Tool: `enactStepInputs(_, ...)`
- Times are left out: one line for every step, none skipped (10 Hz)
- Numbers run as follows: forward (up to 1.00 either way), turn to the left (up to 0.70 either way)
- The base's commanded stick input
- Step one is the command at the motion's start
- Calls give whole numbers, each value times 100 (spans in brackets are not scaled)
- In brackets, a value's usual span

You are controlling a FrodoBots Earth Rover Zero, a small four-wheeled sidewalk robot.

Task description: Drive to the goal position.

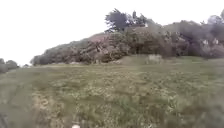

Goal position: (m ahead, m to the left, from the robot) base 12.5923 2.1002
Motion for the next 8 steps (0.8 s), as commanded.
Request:
enactStepInputs(70,-14)
enactStepInputs(70,-14)
enactStepInputs(70,-14)
enactStepInputs(70,-14)
enactStepInputs(70,-14)
enactStepInputs(70,-14)
enactStepInputs(70,-14)
enactStepInputs(70,-14)
